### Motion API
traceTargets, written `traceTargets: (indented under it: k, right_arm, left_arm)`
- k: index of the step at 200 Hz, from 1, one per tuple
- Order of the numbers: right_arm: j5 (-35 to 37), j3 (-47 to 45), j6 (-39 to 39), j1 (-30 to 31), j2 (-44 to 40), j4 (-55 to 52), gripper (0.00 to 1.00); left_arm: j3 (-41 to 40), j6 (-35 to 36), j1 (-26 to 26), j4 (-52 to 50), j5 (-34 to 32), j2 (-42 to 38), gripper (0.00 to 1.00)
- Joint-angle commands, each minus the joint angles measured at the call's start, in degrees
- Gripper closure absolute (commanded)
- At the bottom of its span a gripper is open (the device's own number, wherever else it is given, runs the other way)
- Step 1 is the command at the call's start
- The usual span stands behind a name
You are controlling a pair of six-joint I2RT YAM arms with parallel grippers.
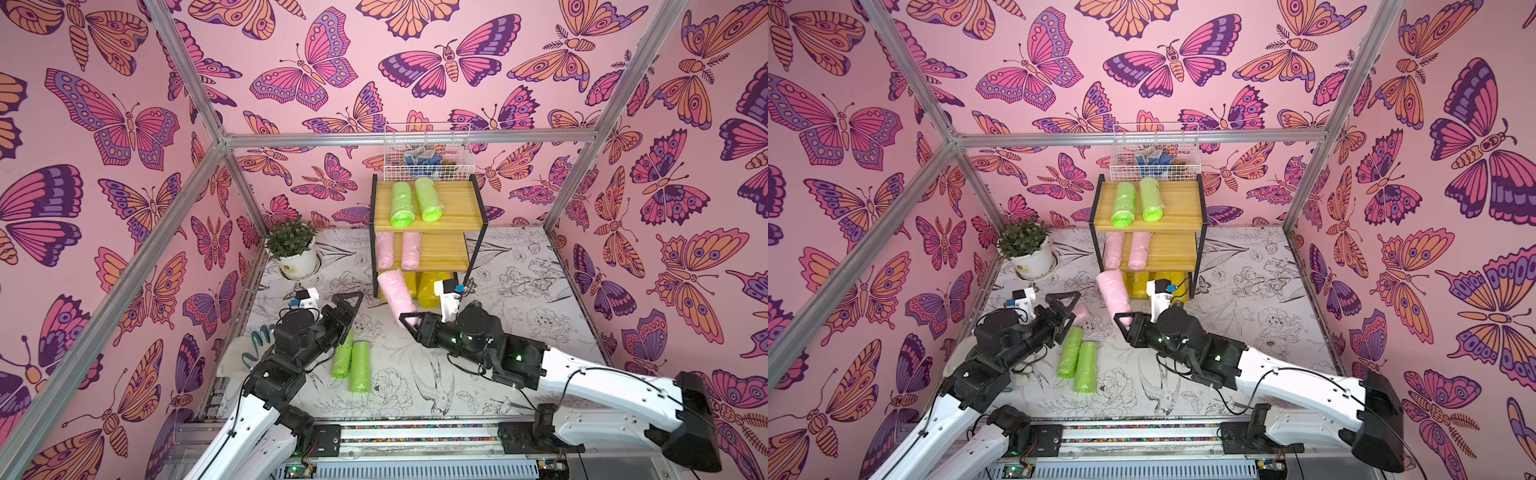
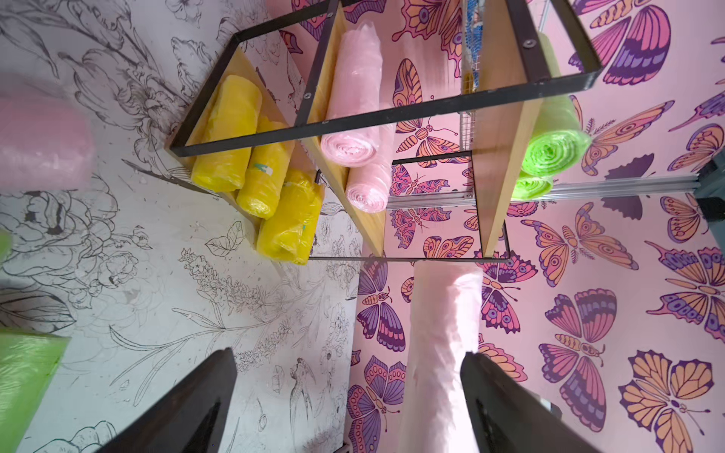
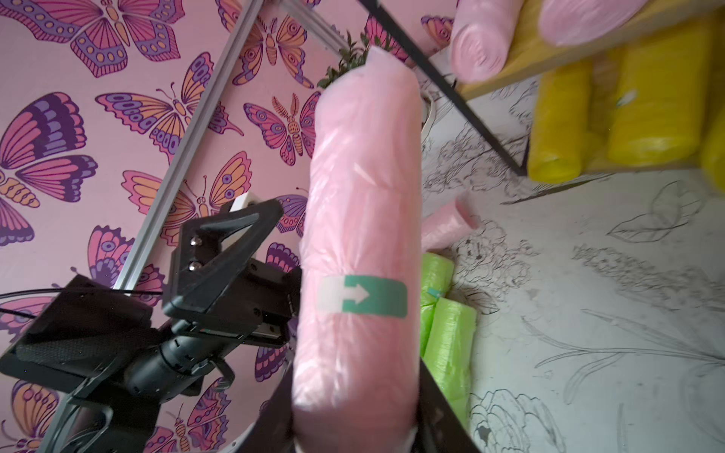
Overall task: Sort the rolls of trash bags by color and place them on the shelf
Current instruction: Place the roll of trash bags on the shelf.
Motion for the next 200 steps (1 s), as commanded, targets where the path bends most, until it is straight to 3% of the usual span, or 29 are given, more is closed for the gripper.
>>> traceTargets:
  k: [1, 50, 96, 200]
  right_arm:
    - [5.4, 0.3, -4.2, -2.3, -3.5, -7.6, 1.00]
    - [4.1, 2.8, -6.3, -11.5, -4.5, -12.9, 1.00]
    - [-0.9, 4.7, -5.8, -19.5, 1.3, -8.6, 1.00]
    - [-0.4, 14.4, -7.4, -22.8, 17.6, -0.8, 1.00]
  left_arm:
    - [3.6, 8.6, -0.1, -8.8, -0.8, 0.6, 0.08]
    - [6.6, 15.1, -0.1, -15.6, 1.9, 5.5, 0.11]
    - [6.5, 17.3, -0.2, -16.8, 2.1, 5.8, 0.13]
    - [6.1, 21.7, -0.2, -21.1, 0.5, 4.9, 0.13]
